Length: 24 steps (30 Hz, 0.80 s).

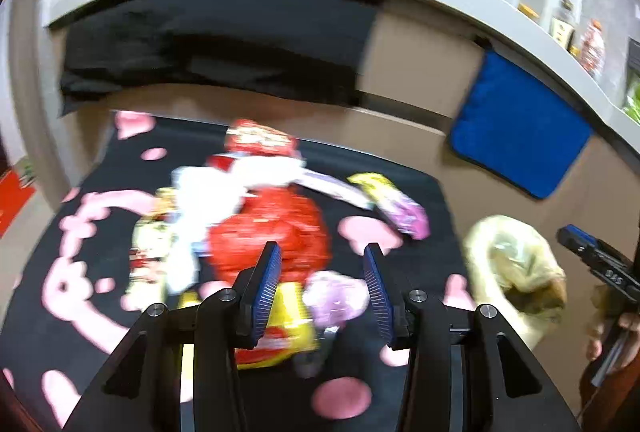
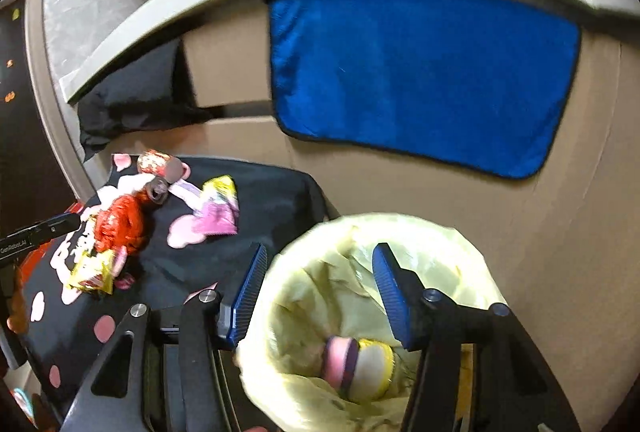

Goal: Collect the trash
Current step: 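Move both tools back over the pile of wrappers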

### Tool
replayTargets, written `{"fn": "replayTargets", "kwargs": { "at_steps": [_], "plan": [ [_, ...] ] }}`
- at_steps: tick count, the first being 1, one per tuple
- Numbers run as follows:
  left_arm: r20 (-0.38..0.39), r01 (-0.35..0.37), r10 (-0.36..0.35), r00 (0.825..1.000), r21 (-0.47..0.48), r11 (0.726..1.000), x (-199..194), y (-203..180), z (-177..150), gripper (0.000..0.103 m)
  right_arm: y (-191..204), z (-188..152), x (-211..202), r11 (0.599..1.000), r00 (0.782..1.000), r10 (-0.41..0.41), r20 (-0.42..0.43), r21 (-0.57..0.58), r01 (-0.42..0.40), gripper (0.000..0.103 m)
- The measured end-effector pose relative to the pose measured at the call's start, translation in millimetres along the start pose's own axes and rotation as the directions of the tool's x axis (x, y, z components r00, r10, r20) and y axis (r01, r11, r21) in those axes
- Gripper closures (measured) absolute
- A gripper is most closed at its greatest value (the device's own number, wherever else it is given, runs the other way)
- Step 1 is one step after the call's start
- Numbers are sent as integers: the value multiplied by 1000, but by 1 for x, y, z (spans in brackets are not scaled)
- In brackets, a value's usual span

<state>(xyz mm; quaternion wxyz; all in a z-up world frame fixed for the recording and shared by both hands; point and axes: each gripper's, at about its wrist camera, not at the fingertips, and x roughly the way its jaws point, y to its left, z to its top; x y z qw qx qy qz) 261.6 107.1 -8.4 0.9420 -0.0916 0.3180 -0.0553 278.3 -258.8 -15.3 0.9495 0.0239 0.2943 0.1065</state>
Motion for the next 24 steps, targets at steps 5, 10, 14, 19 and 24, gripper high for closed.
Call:
{"fn": "replayTargets", "kwargs": {
  "at_steps": [5, 10, 14, 19, 24],
  "plan": [
    [21, -52, 53, 998, -32, 998, -24, 42, -9, 59, 44, 6, 8, 997, 997, 79, 0, -18, -79, 50],
    [29, -72, 74, 997, -64, 995, -39, 76, -23, 59, 92, 9, 15, 990, 993, 120, -3, -67, -120, 52],
    [23, -75, 77, 997, -86, 993, -39, 92, -33, 59, 121, 11, 22, 985, 991, 136, -17, -101, -137, 52],
    [-44, 17, -22, 999, -109, 994, -20, 100, -47, 59, 145, 8, 33, 977, 983, 175, -58, -114, -181, 52],
    [-140, 7, -30, 990, -159, 987, 22, 99, -63, 59, 156, 0, 40, 973, 980, 180, -81, -129, -189, 52]
  ]
}}
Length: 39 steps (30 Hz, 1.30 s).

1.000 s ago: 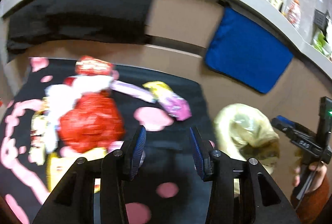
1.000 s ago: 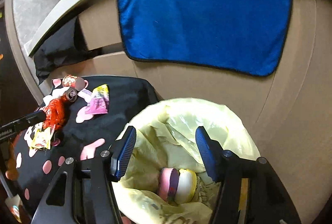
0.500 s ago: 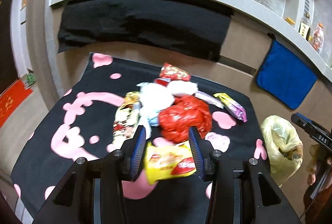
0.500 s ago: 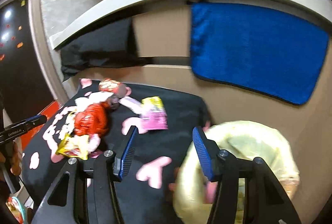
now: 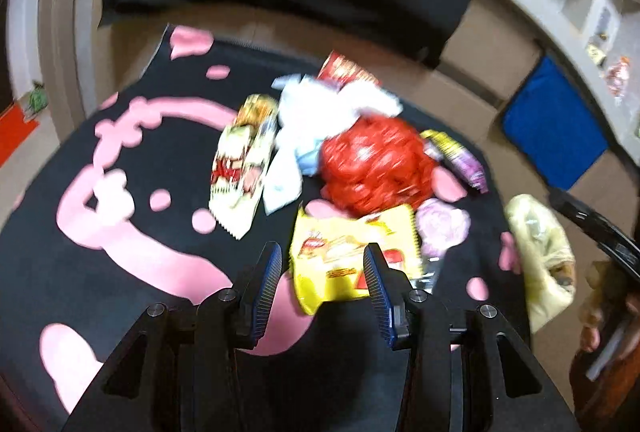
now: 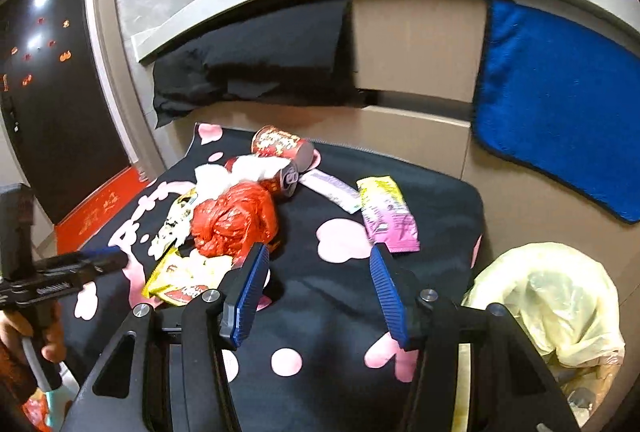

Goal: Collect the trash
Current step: 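Move both tools back over the pile of wrappers, then grasp the yellow snack wrapper with the left tool while the right tool grasps the clear pink wrapper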

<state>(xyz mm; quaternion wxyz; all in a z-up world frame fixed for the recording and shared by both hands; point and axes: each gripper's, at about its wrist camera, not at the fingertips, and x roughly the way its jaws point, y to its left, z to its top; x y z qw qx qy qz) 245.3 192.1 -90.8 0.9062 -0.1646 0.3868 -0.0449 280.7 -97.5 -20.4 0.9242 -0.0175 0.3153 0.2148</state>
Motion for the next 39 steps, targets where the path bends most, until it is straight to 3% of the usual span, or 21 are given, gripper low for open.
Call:
{"fn": "replayTargets", "kwargs": {
  "at_steps": [4, 7, 9, 13, 24, 32, 36, 38, 39],
  "plan": [
    [-58, -8, 2, 998, -101, 995, 26, 8, -6, 59, 2, -10, 5, 1000, 1000, -6, -25, -7, 6, 52],
    [-53, -11, 4, 999, -126, 992, 36, 7, -8, 61, -1, -17, 9, 1000, 999, 2, -38, 9, -2, 52],
    [-39, 0, -4, 999, -119, 993, 37, 4, -9, 82, -1, -23, 12, 1000, 999, 18, -48, 26, -17, 52],
    [2, 6, -5, 1000, -97, 995, 23, 1, -8, 94, 8, -31, 23, 997, 994, 64, -83, 47, -60, 52],
    [138, -47, 54, 989, -52, 998, -33, 9, -1, 95, 42, -27, 61, 998, 990, 54, -128, 25, -51, 52],
    [118, -5, 12, 993, -54, 999, -32, 19, -3, 95, 50, -12, 111, 1000, 986, -11, -166, -19, 8, 52],
    [85, 33, -25, 996, -101, 994, -25, 31, -5, 94, 44, -14, 131, 999, 975, -26, -220, -23, 22, 52],
    [79, 66, -57, 995, -128, 990, -20, 36, -6, 86, 40, -18, 132, 1000, 971, -2, -238, -13, -1, 53],
    [78, 71, -61, 995, -136, 988, -18, 36, -6, 82, 39, -19, 129, 1000, 972, 10, -237, -16, -14, 58]
  ]
}}
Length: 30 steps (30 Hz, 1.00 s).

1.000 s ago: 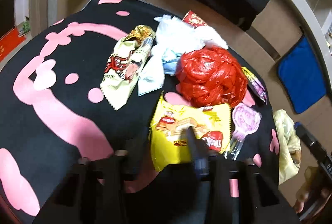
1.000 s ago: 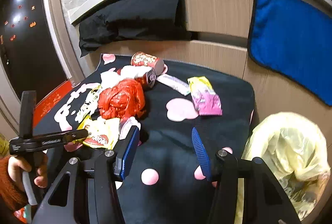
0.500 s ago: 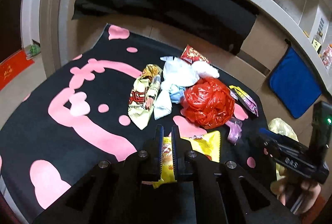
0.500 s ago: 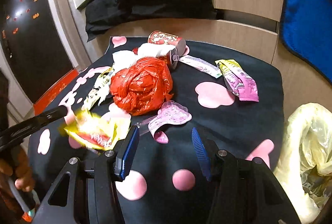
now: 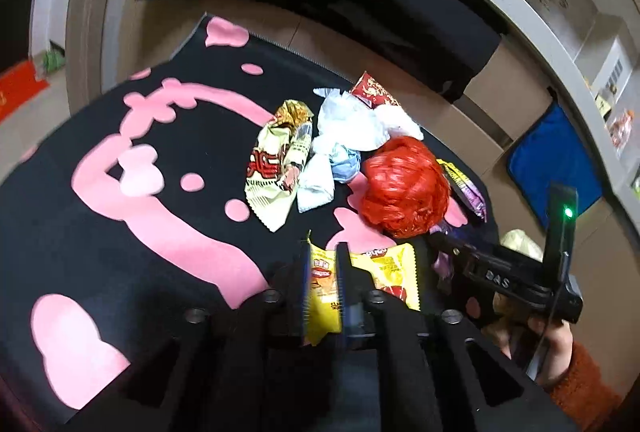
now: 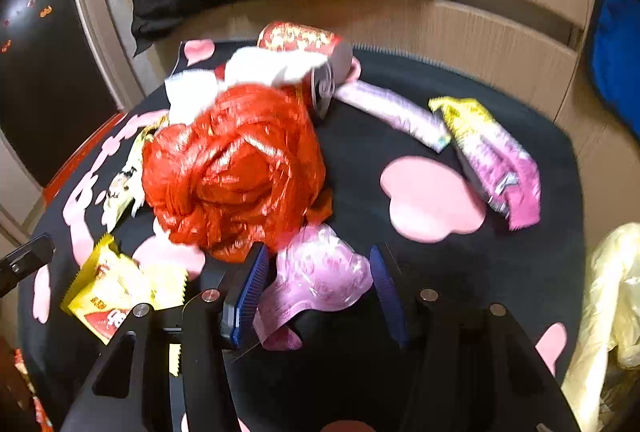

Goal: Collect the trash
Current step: 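Grasp the yellow snack wrapper with the left tool while the right tool grasps the clear pink wrapper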

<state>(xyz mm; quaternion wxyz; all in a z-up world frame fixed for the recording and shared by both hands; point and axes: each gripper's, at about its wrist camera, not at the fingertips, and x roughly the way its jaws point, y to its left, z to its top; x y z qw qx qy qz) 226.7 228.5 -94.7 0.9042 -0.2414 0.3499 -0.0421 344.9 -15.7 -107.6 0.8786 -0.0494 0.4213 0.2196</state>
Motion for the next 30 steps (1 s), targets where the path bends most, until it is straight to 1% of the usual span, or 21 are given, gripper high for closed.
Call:
{"fn": "replayTargets", "kwargs": {
  "at_steps": [1, 2, 4, 6, 10, 12, 13, 14, 15, 16, 17, 18, 20, 26, 30],
  "plan": [
    [1, -2, 2, 1000, -10, 1000, 2, 1, -1, 72, -2, -2, -4, 1000, 1000, 19, -10, -5, -19, 60],
    [5, -6, 6, 1000, -15, 1000, 3, 1, -2, 70, -4, -4, -7, 999, 999, 35, -9, -7, -35, 60],
    [8, -24, 25, 1000, -22, 999, 7, 2, -4, 69, -7, -10, -22, 998, 998, 54, 20, -11, -54, 60],
    [-7, -45, 45, 999, -27, 999, 14, 2, -6, 69, -7, -13, -35, 999, 998, 46, 41, -25, -45, 60],
    [-66, -26, 21, 998, -64, 998, 30, 2, -8, 69, -6, -20, -62, 998, 996, 32, 87, -56, -27, 60],
    [-113, -39, 32, 993, -59, 998, 40, -1, -11, 69, -4, -24, -71, 997, 994, 21, 107, -73, -13, 60],
    [-120, -47, 40, 992, -54, 997, 42, -2, -13, 71, -3, -26, -76, 997, 993, 16, 117, -82, -7, 60],
    [-97, -60, 56, 994, -39, 997, 40, -5, -14, 71, -3, -28, -80, 996, 992, 14, 125, -91, -3, 60],
    [-101, -83, 81, 992, -20, 996, 41, -9, -15, 71, -2, -29, -83, 995, 991, 12, 130, -99, 1, 60],
    [-97, -88, 87, 991, -7, 996, 41, -12, -16, 75, -1, -32, -86, 994, 991, 5, 137, -109, 10, 60],
    [-99, -88, 88, 991, 1, 996, 42, -14, -18, 85, -1, -33, -87, 993, 990, -2, 142, -114, 19, 60],
    [-103, -91, 92, 990, 11, 996, 41, -17, -19, 91, -1, -35, -89, 993, 989, -9, 146, -119, 26, 60],
    [-91, -100, 101, 991, 26, 995, 39, -22, -19, 94, -1, -38, -92, 993, 989, -6, 148, -119, 24, 60],
    [6, -109, 109, 994, 97, 989, 9, -48, -13, 96, -3, -39, -112, 991, 982, -10, 188, -128, 35, 60],
    [73, -97, 87, 994, 150, 984, -13, -72, -7, 96, -6, -39, -128, 991, 975, -9, 222, -125, 37, 60]
  ]
}}
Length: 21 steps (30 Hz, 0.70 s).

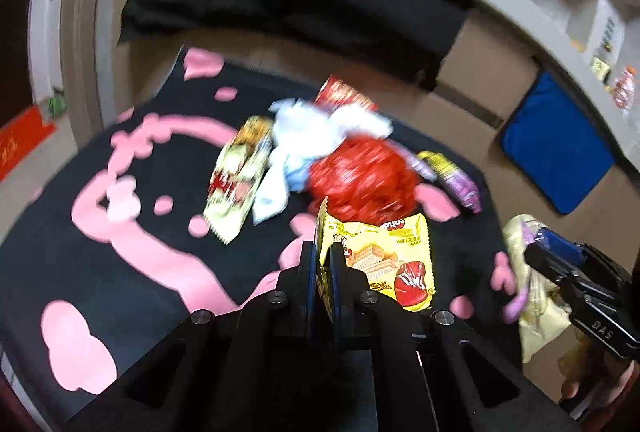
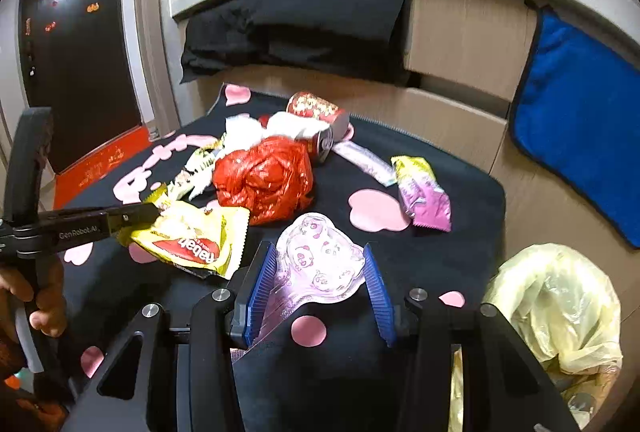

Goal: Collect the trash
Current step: 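Grasp the yellow snack wrapper with the left tool while the right tool grasps the clear pink wrapper, then carry both wrappers to the yellow trash bag and open both tools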

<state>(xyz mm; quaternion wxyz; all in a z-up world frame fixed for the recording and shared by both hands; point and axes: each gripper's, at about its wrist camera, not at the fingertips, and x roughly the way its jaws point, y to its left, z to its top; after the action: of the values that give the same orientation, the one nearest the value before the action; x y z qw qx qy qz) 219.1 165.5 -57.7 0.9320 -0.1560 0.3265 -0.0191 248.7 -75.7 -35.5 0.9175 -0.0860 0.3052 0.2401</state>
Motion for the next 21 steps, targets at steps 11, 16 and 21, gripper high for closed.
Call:
{"fn": "replayTargets", "kwargs": {
  "at_steps": [11, 16, 21],
  "plan": [
    [212, 9, -52, 976, 201, 980, -81, -86, 28, 96, -27, 11, -73, 998, 988, -35, 152, 47, 28, 60],
    [238, 37, -105, 966, 272, 962, -96, -132, 35, 96, -46, 13, -112, 996, 972, -88, 220, 53, 78, 60],
    [244, 76, -164, 956, 335, 939, -95, -176, 37, 96, -78, 14, -149, 986, 950, -158, 269, 91, 138, 60]
  ]
}}
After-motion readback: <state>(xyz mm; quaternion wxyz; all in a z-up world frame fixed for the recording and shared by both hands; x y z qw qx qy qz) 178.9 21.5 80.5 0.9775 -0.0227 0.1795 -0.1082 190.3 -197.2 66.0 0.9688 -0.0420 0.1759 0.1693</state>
